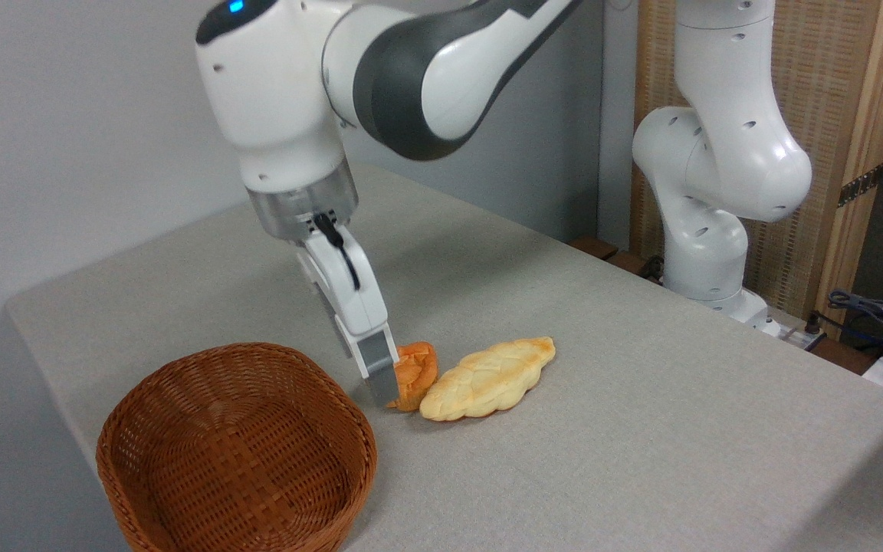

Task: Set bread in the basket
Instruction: 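Lower the open gripper onto the small orange bread roll, then close the gripper on the orange roll and lift it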

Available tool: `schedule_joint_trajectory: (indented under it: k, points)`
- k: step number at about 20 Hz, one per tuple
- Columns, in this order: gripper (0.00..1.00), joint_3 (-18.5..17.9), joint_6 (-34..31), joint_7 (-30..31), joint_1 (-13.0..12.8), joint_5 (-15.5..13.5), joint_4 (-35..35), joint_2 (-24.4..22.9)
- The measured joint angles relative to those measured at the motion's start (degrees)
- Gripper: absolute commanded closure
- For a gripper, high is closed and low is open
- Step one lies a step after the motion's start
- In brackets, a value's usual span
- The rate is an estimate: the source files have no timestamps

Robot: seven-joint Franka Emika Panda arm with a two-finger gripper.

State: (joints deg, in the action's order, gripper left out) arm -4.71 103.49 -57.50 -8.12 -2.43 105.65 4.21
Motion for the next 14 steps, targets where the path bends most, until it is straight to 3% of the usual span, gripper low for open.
schedule_joint_trajectory:
  k: [5,14]
  points:
    - [0.00,1.53,0.00,-11.43,-1.44,0.00,4.55,-0.77]
    - [0.00,2.60,-0.15,-12.32,-4.35,0.04,8.00,-1.55]
